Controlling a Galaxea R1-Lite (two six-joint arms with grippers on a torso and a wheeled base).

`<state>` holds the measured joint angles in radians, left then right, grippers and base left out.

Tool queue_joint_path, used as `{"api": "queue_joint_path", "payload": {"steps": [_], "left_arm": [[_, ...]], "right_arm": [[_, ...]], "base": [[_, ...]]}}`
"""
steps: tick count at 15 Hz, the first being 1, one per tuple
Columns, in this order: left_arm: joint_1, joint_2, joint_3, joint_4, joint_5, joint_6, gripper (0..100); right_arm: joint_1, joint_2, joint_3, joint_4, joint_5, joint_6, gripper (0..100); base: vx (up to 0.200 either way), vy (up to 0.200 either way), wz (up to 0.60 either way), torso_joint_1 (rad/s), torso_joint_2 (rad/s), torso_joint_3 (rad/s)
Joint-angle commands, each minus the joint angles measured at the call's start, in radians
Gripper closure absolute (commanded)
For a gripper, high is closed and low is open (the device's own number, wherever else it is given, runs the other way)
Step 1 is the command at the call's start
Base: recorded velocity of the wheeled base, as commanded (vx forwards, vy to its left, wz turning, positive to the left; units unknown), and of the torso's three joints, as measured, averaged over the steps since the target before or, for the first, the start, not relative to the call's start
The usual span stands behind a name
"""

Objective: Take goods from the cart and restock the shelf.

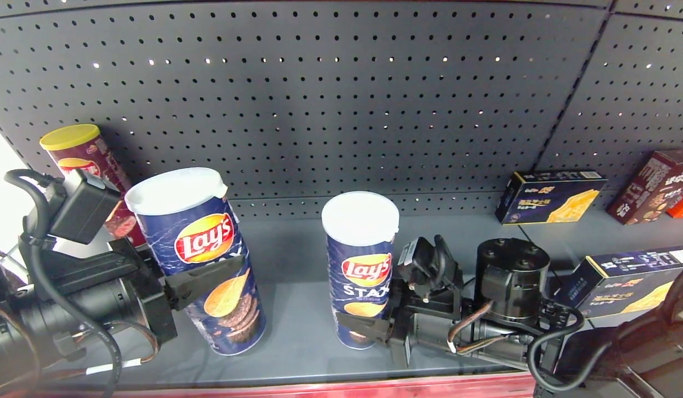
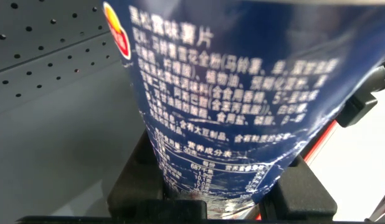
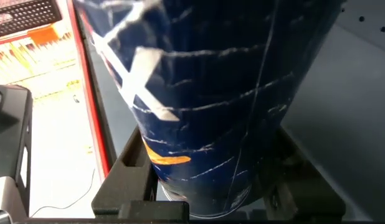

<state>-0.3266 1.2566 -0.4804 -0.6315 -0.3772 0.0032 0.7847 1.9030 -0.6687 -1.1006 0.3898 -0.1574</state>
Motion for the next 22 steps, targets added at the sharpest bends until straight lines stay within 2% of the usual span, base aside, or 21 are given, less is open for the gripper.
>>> {"api": "queue_joint_path", "payload": {"steps": [1,7,8,12,20,22], "left_arm": [[0.000,0.001,0.000,-0.001,0.000,0.000,100],[0.000,0.001,0.000,-0.001,0.000,0.000,100],[0.000,0.000,0.002,-0.001,0.000,0.000,100],[0.000,0.000,0.003,-0.001,0.000,0.001,100],[-0.005,-0.009,0.006,-0.001,-0.002,0.001,100],[-0.008,-0.016,0.006,0.001,-0.002,0.001,100]], "right_arm": [[0.007,0.005,0.001,-0.005,0.001,-0.001,100],[0.007,0.030,0.003,-0.022,0.000,-0.002,100],[0.008,0.028,0.006,-0.024,0.000,-0.004,0],[0.011,0.004,0.005,-0.027,-0.031,-0.005,0],[0.002,-0.401,0.190,-0.013,-0.140,-0.007,0],[-0.035,-0.506,0.221,-0.010,-0.183,-0.007,0]], "base": [[0.000,0.000,0.00,0.000,0.00,0.000],[0.000,0.000,0.00,0.000,0.00,0.000],[0.000,0.000,0.00,0.000,0.00,0.000],[0.000,0.000,0.00,0.000,0.00,0.000],[0.000,0.000,0.00,0.000,0.00,0.000],[0.000,0.000,0.00,0.000,0.00,0.000]]}}
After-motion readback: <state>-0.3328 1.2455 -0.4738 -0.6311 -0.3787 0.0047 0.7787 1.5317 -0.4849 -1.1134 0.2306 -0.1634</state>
